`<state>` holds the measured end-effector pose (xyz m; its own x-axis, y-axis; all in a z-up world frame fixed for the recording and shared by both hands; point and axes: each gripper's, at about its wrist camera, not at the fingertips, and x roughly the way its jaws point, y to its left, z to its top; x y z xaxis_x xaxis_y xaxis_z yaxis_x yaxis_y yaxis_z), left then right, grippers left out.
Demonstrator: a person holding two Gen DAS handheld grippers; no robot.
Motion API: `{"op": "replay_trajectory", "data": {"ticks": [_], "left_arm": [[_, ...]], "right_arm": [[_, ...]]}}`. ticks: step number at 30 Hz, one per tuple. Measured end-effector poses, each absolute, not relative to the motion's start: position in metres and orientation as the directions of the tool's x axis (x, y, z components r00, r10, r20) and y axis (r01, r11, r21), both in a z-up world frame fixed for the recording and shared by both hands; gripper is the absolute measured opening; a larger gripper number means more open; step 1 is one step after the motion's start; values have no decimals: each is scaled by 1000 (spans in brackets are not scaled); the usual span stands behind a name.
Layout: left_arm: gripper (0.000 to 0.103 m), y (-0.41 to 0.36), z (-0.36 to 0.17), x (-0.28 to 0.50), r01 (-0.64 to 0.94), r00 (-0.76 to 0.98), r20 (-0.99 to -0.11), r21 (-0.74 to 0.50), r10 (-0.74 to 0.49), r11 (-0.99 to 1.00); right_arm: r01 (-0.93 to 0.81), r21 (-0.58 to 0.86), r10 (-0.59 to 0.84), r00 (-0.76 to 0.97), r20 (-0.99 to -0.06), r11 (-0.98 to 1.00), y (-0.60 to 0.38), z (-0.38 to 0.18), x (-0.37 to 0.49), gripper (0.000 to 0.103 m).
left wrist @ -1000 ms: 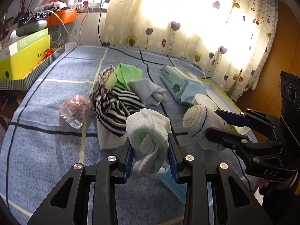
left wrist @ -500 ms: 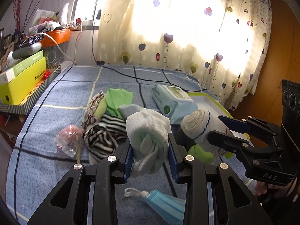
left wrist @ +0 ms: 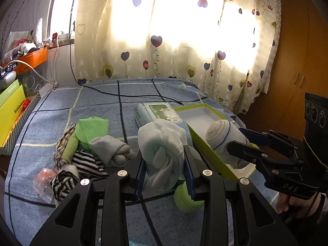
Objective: Organize soft objects
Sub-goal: 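Carry both held socks over to the white green-rimmed box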
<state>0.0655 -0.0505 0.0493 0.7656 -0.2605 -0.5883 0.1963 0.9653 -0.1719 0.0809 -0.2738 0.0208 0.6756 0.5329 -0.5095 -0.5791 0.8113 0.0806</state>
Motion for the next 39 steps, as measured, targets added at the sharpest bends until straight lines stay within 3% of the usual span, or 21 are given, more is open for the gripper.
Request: {"op": "replay_trajectory", "data": {"ticks": [11, 22, 33, 39], "left_arm": [[34, -115, 54, 99, 302, 723, -611, -139, -322, 943], [34, -138, 49, 117, 326, 696, -632, -144, -340, 934], [34, -149, 42, 126, 341, 673, -655, -140, -345, 930], [35, -161, 39, 134, 357, 657, -666, -138, -353, 924]], "right_arm": [[-446, 140, 446, 715, -538, 884, -341, -2, 113, 43], [-402, 139, 381, 623, -684, 905, -347, -54, 142, 43], [-497, 190, 479, 557, -678, 847, -325, -60, 125, 42], [-430, 186, 440, 622, -648, 883, -353, -51, 136, 41]]}}
